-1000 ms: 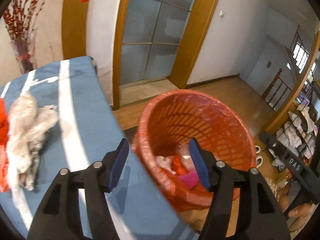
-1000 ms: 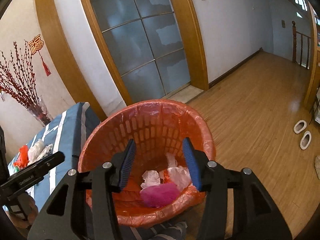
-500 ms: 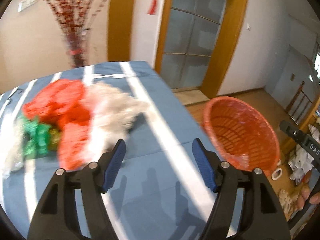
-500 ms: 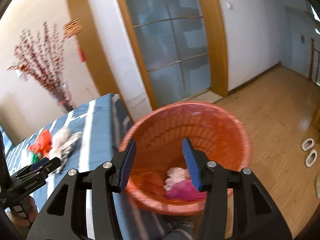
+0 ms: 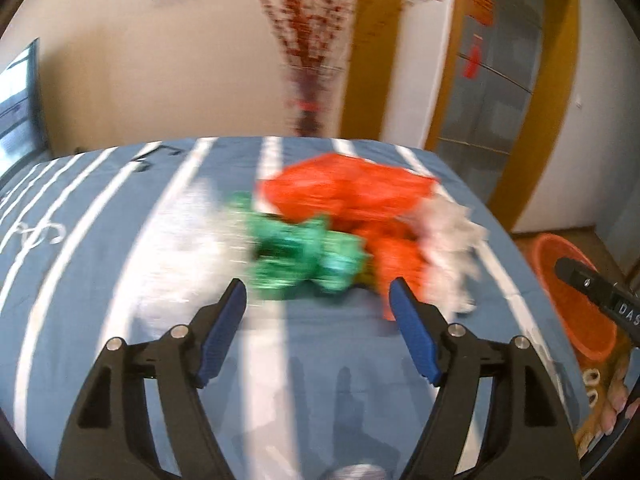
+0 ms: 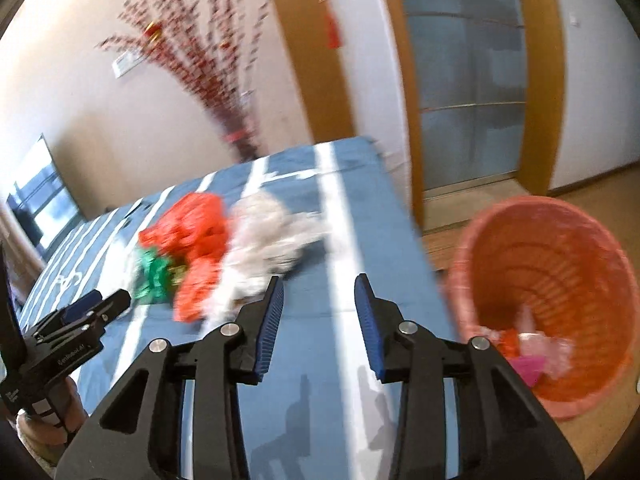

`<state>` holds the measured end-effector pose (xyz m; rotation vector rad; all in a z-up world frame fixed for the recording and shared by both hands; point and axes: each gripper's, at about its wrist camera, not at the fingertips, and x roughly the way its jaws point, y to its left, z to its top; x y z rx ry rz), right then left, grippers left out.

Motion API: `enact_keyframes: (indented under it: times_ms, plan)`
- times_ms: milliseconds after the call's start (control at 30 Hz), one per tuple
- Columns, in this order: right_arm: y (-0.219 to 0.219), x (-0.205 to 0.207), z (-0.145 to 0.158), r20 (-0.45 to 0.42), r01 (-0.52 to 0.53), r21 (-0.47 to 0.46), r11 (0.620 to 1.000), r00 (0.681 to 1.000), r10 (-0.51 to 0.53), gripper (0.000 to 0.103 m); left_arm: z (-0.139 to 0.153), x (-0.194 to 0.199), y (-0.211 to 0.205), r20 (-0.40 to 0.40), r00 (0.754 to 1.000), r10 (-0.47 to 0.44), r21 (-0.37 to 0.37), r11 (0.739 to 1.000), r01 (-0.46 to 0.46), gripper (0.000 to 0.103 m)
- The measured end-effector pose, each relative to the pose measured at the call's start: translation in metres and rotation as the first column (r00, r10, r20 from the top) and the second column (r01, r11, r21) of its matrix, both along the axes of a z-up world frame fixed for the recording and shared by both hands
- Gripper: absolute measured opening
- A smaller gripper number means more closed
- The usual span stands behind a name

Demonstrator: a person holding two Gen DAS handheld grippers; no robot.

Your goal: Collect trash

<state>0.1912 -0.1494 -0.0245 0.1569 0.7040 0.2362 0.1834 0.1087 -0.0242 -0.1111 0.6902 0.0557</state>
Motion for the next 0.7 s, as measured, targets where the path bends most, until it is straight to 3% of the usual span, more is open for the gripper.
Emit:
enact_keyframes:
  times_ms: [267, 600, 700]
  plan:
    - [0.055, 0.040, -0.016, -0.058, -0.072, -0.001, 0.997, 0.996, 0.072, 0.032, 0.003, -0.006, 0.054, 0.013, 0.995, 0.095, -0.027, 0.995, -0.094, 0.073]
    - [0.078, 0.060, -0.043, -0.115, -0.043, -0.134, 0.990, 0.993, 0.028, 0.032, -0.001, -0.004, 0.076, 0.000, 0.992, 0.128, -0.060, 0.990, -0.128, 0.073]
    - [0.072, 0.053, -0.044, -0.107, -0.058, -0.140, 0.988, 0.993, 0.043, 0.019, -0.002, 0.000, 0.076, -0.004, 0.992, 0.124, -0.057, 0.991, -0.124, 0.073]
